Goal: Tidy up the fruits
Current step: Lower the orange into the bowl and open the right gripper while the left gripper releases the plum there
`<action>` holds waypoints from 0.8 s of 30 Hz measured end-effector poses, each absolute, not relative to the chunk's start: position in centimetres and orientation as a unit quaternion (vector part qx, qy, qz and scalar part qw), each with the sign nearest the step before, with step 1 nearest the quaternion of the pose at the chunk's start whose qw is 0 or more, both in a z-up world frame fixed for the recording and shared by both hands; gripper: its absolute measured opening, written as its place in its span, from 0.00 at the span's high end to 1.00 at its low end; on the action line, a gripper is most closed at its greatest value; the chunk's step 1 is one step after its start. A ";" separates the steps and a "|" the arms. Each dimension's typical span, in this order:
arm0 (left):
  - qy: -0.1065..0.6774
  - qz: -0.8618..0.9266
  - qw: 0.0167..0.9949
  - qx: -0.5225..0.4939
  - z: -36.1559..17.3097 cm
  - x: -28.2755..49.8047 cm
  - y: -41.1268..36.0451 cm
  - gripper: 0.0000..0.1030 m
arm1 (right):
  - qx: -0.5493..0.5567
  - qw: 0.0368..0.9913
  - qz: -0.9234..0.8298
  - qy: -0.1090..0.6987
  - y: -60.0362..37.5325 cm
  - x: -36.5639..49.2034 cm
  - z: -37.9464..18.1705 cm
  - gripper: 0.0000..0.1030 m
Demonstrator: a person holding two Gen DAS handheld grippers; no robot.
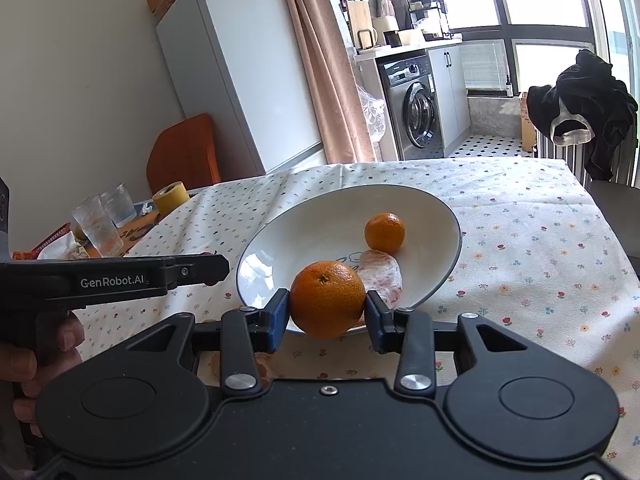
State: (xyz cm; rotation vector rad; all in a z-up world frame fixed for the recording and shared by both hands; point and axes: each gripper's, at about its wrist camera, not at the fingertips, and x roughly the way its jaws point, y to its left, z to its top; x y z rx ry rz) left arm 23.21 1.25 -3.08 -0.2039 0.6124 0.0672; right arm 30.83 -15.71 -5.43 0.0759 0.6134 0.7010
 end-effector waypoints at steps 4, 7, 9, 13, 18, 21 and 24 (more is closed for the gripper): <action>0.309 0.030 0.946 -0.098 -3.7 24.3 1.0 0.79 | 0.039 0.894 0.335 0.297 -15.8 31.5 -5.6 0.63; 0.313 0.028 0.944 -0.098 -4.0 25.0 0.9 0.79 | 0.041 0.894 0.332 0.299 -15.9 31.9 -5.7 0.63; 0.316 0.027 0.943 -0.098 -4.3 25.4 0.8 0.79 | 0.042 0.894 0.330 0.300 -15.8 32.1 -5.8 0.63; 0.328 0.025 0.939 -0.102 -4.8 26.0 1.0 0.78 | 0.042 0.894 0.328 0.302 -15.9 32.5 -5.9 0.63; 0.323 0.033 0.940 -0.105 -4.7 25.6 1.3 0.75 | 0.040 0.893 0.329 0.303 -15.5 32.8 -6.0 0.63; 0.323 0.036 0.940 -0.108 -4.6 25.2 1.8 0.75 | 0.038 0.893 0.331 0.303 -15.1 32.8 -6.0 0.63; 0.320 0.039 0.940 -0.111 -4.4 24.6 2.1 0.75 | 0.037 0.893 0.329 0.303 -14.8 32.9 -5.9 0.63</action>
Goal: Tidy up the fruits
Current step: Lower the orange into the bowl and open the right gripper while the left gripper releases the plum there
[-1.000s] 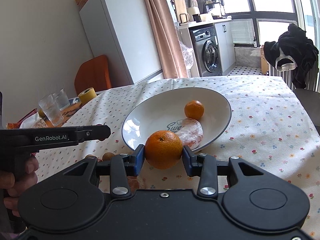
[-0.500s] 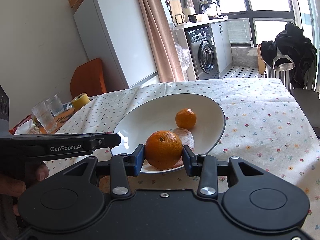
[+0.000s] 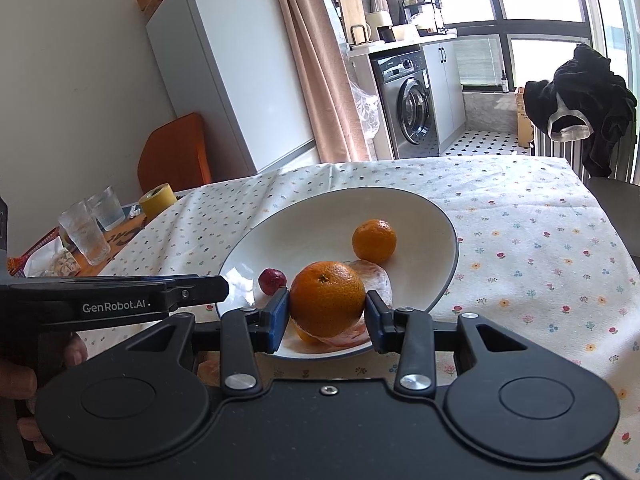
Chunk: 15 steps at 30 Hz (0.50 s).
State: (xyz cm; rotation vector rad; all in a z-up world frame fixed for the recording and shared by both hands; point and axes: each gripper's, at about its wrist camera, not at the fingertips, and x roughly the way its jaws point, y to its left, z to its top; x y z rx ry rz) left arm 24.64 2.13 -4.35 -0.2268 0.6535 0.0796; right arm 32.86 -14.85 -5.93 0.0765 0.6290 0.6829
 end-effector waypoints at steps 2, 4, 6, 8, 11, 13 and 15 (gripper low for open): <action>0.319 0.041 0.940 -0.112 -4.2 24.3 2.4 0.75 | 0.036 0.894 0.327 0.304 -14.6 32.9 -5.9 0.63; 0.317 0.045 0.940 -0.115 -4.0 23.9 2.7 0.75 | 0.032 0.894 0.328 0.303 -14.3 33.0 -5.7 0.63; 0.313 0.050 0.940 -0.122 -3.8 23.3 3.0 0.75 | 0.029 0.895 0.328 0.301 -14.0 33.0 -5.7 0.63; 0.311 0.056 0.940 -0.129 -3.8 22.6 3.5 0.75 | 0.022 0.896 0.327 0.300 -13.6 33.0 -5.6 0.63; 0.312 0.063 0.938 -0.136 -3.9 21.8 3.9 0.75 | 0.018 0.895 0.329 0.300 -13.0 33.1 -5.5 0.63; 0.313 0.067 0.937 -0.139 -3.8 21.3 4.2 0.74 | 0.015 0.896 0.330 0.296 -12.7 33.2 -5.3 0.63; 0.311 0.072 0.937 -0.141 -3.8 20.9 4.5 0.73 | 0.014 0.897 0.330 0.293 -12.4 33.3 -5.2 0.62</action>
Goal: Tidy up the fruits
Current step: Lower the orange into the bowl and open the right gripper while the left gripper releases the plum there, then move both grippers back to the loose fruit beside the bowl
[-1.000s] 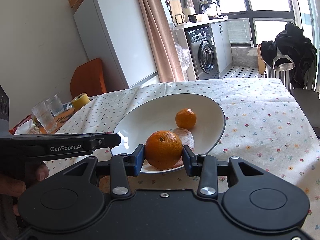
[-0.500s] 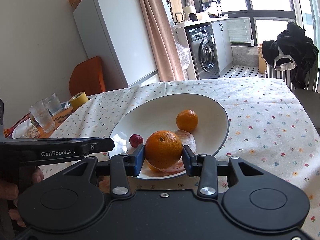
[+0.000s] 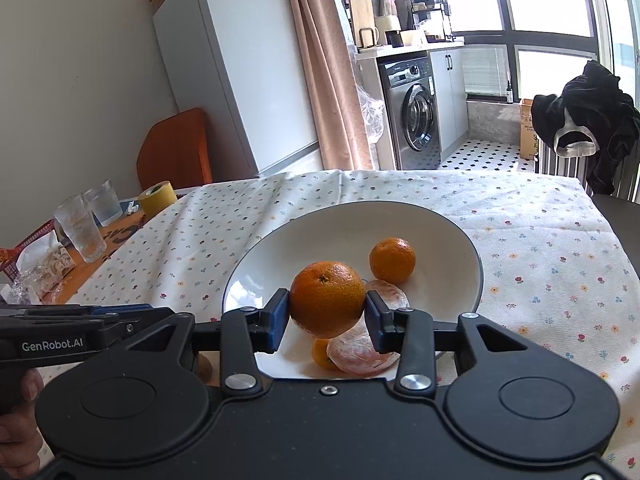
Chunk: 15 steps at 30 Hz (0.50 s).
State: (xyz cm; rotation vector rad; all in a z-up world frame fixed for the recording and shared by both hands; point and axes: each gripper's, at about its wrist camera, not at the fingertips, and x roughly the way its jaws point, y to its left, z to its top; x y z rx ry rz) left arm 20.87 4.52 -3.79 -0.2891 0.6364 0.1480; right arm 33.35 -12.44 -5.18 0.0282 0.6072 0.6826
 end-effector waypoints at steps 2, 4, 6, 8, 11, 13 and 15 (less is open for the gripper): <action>0.309 0.077 0.937 -0.142 -3.7 20.5 4.7 0.71 | 0.013 0.900 0.327 0.287 -12.2 33.5 -5.1 0.58; 0.306 0.082 0.938 -0.144 -3.7 20.0 5.0 0.66 | 0.002 0.906 0.318 0.280 -12.0 33.3 -4.9 0.57; 0.305 0.084 0.937 -0.146 -3.8 19.6 5.1 0.61 | 0.006 0.904 0.321 0.281 -12.2 33.1 -4.7 0.57; 0.306 0.087 0.936 -0.149 -3.9 19.3 5.3 0.54 | 0.006 0.905 0.320 0.282 -12.3 32.7 -4.6 0.57; 0.306 0.088 0.935 -0.154 -4.1 18.8 5.5 0.46 | 0.007 0.905 0.318 0.284 -12.6 32.1 -4.6 0.53; 0.305 0.090 0.935 -0.156 -4.1 18.4 5.7 0.39 | 0.013 0.905 0.316 0.284 -13.0 31.6 -4.5 0.49; 0.303 0.091 0.935 -0.161 -4.1 18.1 5.8 0.31 | 0.018 0.905 0.316 0.283 -13.3 31.1 -4.5 0.45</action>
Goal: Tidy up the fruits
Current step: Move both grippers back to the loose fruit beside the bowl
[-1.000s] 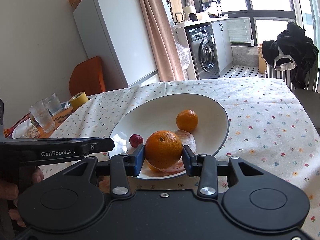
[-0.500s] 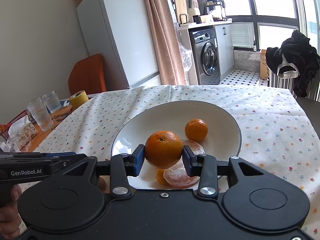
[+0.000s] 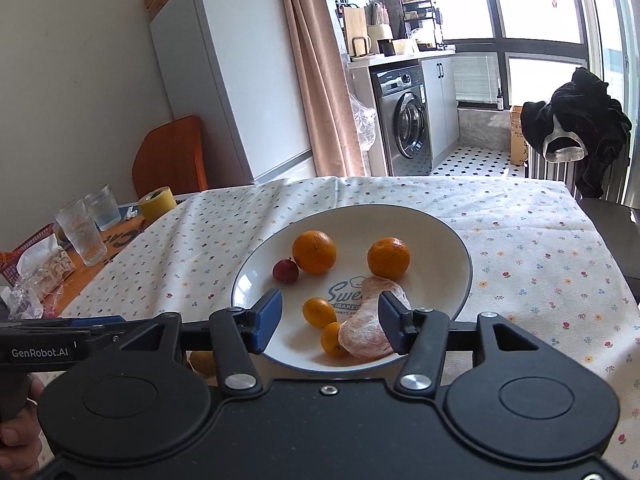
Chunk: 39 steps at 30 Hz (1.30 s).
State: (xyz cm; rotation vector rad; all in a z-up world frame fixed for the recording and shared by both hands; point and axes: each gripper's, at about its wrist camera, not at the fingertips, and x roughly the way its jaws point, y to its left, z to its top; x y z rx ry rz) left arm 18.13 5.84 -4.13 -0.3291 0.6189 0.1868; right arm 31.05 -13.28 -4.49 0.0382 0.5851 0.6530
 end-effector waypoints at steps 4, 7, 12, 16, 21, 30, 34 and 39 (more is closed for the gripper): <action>0.293 0.098 0.935 -0.173 -4.1 17.3 6.1 0.22 | 0.026 0.908 0.316 0.275 -13.9 29.8 -4.3 0.31; 0.291 0.104 0.936 -0.171 -4.1 16.7 6.0 0.21 | 0.027 0.910 0.315 0.268 -14.2 29.0 -4.0 0.21; 0.277 0.116 0.940 -0.159 -3.9 15.6 5.9 0.16 | 0.042 0.914 0.310 0.259 -14.8 28.0 -3.8 0.05; 0.274 0.118 0.940 -0.167 -3.7 14.8 6.0 0.15 | 0.049 0.913 0.308 0.265 -15.3 27.4 -4.0 0.02; 0.265 0.120 0.943 -0.160 -3.3 13.7 5.6 0.14 | 0.047 0.915 0.307 0.259 -15.7 26.2 -3.8 0.00; 0.253 0.116 0.950 -0.144 -2.6 11.7 5.0 0.11 | 0.045 0.919 0.300 0.252 -16.3 23.9 -3.3 0.00; 0.250 0.111 0.952 -0.137 -2.1 10.8 4.7 0.10 | 0.045 0.921 0.298 0.246 -16.5 22.9 -2.9 0.00; 0.260 0.100 0.950 -0.137 -1.9 10.0 4.7 0.10 | 0.052 0.923 0.293 0.244 -16.9 22.2 -2.6 0.00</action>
